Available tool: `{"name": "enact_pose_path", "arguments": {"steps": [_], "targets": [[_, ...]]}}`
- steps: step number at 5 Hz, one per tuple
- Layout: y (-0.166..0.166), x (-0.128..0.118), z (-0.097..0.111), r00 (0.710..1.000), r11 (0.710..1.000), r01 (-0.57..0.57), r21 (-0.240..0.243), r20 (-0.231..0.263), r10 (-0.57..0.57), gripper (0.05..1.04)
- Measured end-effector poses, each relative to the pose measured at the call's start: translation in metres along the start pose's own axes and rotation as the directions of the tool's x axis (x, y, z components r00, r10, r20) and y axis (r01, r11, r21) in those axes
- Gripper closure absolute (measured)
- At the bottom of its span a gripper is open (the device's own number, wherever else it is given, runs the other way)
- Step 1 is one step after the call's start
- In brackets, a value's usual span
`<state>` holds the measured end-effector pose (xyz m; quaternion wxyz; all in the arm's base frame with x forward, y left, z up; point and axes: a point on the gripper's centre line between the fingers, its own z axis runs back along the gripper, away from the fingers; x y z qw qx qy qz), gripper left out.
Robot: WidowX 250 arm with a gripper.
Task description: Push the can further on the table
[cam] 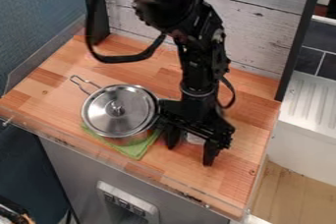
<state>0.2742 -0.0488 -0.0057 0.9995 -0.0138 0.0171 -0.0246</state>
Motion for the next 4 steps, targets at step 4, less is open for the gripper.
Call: {"name": "enact_pose_path", "arguments": {"steps": [4], "targets": [[0.031,0.059,0.017,0.987,0.988,-0.151,-0.024,0.061,0.152,0.083]]}}
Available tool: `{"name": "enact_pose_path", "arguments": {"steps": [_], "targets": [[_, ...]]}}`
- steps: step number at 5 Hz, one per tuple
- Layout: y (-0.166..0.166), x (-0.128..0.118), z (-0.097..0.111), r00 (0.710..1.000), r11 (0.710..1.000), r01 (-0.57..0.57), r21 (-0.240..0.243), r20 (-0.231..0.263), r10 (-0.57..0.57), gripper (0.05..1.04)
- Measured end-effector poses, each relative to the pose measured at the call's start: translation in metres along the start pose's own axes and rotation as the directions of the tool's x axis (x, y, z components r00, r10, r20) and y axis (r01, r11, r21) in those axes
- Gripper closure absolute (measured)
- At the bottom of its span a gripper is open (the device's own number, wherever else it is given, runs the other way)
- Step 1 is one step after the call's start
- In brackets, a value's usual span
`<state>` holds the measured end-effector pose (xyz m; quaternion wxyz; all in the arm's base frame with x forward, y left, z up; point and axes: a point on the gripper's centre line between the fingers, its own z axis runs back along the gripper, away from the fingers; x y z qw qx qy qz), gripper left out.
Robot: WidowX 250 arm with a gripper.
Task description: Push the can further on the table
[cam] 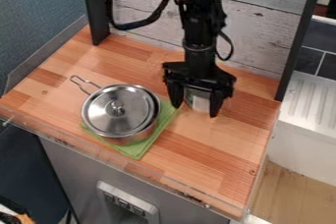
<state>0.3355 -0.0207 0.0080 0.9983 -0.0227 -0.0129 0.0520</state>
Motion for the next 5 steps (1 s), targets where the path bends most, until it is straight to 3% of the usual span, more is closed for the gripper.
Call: {"name": "enact_pose_path", "arguments": {"steps": [2,3,4,5], "targets": [[0.004,-0.001,0.002,0.999,0.999,0.028,0.016,-0.023,-0.027,0.083],[0.009,-0.01,0.035,0.998,0.998,0.053,0.042,0.037,-0.054,0.083],[0.01,-0.02,0.049,0.993,0.994,0.096,0.042,0.061,-0.099,0.083],[0.018,-0.02,0.051,0.991,0.992,0.115,0.05,0.062,-0.118,0.083]]}}
